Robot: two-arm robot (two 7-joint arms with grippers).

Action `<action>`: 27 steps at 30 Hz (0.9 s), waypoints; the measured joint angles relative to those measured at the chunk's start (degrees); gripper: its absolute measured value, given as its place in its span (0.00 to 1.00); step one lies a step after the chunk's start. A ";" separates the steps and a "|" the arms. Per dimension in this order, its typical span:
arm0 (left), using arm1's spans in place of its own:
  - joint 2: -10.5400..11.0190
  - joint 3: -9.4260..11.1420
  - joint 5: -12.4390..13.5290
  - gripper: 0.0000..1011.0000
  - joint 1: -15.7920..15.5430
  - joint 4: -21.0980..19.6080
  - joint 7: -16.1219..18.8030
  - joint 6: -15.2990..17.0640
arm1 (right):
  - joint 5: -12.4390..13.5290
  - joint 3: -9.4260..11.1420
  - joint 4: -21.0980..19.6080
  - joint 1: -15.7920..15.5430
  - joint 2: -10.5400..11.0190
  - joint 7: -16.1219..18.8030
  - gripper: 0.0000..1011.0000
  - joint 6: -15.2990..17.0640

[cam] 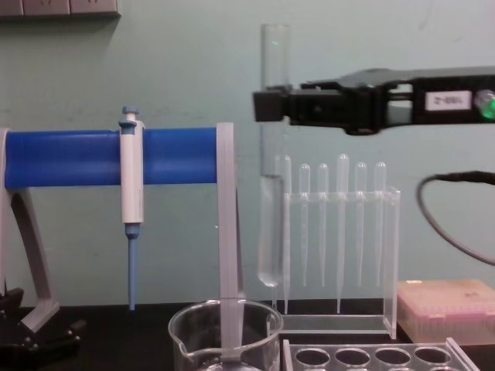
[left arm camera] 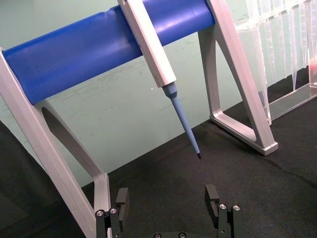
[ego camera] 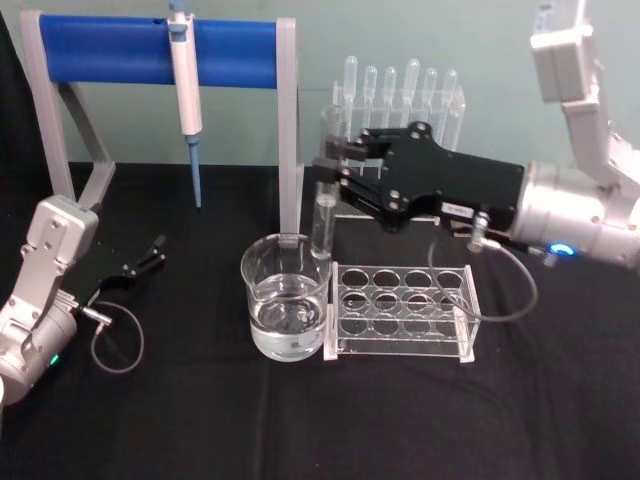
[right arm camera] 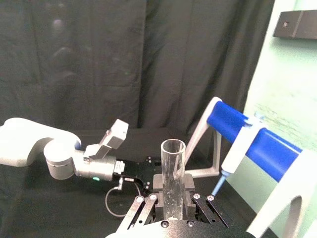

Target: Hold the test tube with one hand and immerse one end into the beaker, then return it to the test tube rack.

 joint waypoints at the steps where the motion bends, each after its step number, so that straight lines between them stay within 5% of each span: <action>1: 0.00 0.00 0.00 0.99 0.00 0.00 0.00 0.00 | 0.19 0.24 -0.36 -0.50 0.32 -0.32 0.23 0.01; 17: 0.00 0.00 0.00 0.99 0.00 0.00 0.00 0.00 | 0.44 5.03 -5.51 -9.29 5.87 -5.75 0.23 0.09; 27: 0.00 0.00 0.00 0.99 0.00 0.00 0.00 0.00 | -0.40 6.47 -4.89 -12.27 5.71 -7.12 0.23 -0.11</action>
